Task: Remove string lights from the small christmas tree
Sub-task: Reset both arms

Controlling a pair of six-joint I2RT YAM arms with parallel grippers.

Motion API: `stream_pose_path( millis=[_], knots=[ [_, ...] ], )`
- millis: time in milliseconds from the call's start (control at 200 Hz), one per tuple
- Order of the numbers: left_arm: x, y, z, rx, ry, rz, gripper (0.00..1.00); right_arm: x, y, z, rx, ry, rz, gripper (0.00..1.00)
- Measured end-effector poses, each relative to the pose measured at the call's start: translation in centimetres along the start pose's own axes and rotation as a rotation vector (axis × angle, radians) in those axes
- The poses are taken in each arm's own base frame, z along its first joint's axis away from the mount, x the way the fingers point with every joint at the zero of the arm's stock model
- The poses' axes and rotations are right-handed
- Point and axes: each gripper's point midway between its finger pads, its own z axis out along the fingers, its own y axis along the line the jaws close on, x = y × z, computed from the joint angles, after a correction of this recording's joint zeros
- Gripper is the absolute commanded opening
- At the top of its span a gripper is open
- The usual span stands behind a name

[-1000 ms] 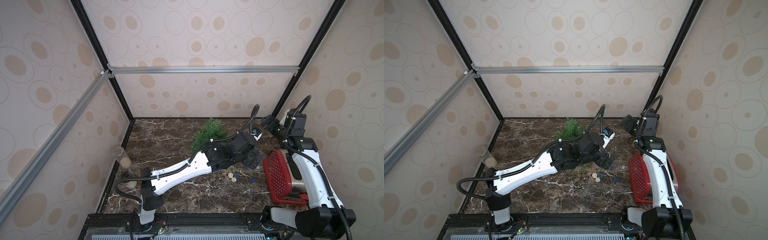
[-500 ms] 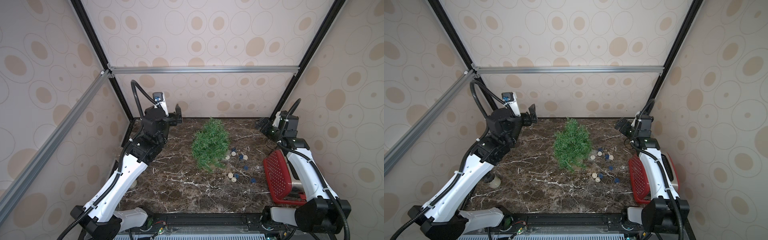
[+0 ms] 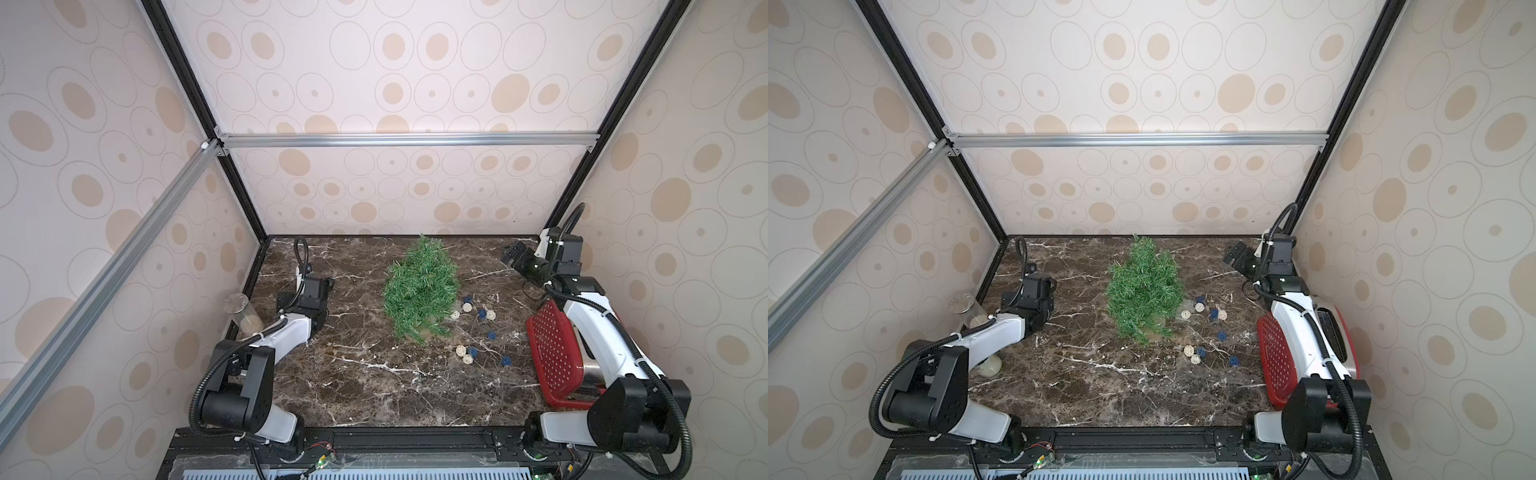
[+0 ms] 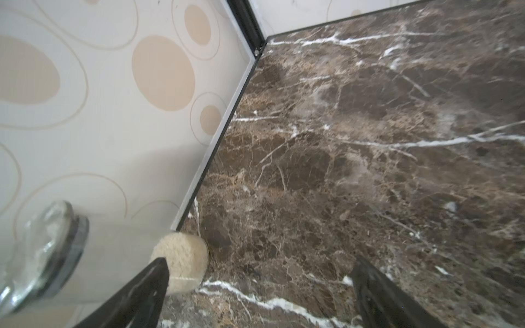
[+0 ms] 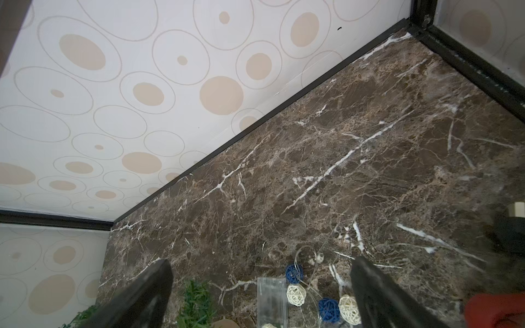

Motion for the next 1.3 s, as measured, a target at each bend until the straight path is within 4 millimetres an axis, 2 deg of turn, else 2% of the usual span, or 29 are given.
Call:
stream_pose_path(
  millis=[135, 311, 476, 591, 686, 776, 871, 1077, 1247, 1302],
  knots=[
    [2.9, 0.6, 1.0, -0.007, -0.006, -0.023, 0.99, -0.3, -0.2, 0.0, 0.01, -0.014, -0.004, 1.0],
    [2.0, 1.6, 2.3, 0.037, -0.093, -0.138, 0.99, -0.4, -0.6, 0.3, 0.03, -0.021, -0.021, 1.0],
    [2.2, 1.6, 2.8, 0.093, -0.12, -0.181, 0.99, -0.6, -0.7, 0.6, 0.033, -0.048, -0.052, 1.0],
    [1.6, 1.2, 2.7, 0.133, -0.143, -0.195, 0.99, 0.1, -0.5, 1.0, 0.043, -0.05, -0.102, 0.99],
    [1.0, -0.1, 2.3, 0.213, -0.206, -0.199, 0.99, 1.0, 0.4, 1.3, 0.039, -0.054, -0.177, 1.0],
    [2.3, -0.9, 2.4, 0.246, -0.183, -0.178, 0.99, 2.2, 1.5, 1.2, 0.013, -0.066, -0.264, 0.99],
    [2.3, -1.0, 2.5, 0.255, -0.187, -0.183, 0.99, 3.7, 1.8, 0.6, -0.017, -0.085, -0.339, 1.0],
    [1.9, -1.1, 2.4, 0.267, -0.204, -0.19, 0.99, 6.6, -1.2, -0.8, 0.006, -0.166, -0.485, 1.0],
    [1.8, -1.1, 2.4, 0.27, -0.209, -0.191, 0.99, 9.6, -3.3, 0.1, 0.066, -0.158, -0.633, 0.99],
    [1.8, -1.1, 2.4, 0.27, -0.208, -0.191, 0.99, 10.6, -4.6, 0.7, 0.093, -0.159, -0.653, 0.99]
  ],
)
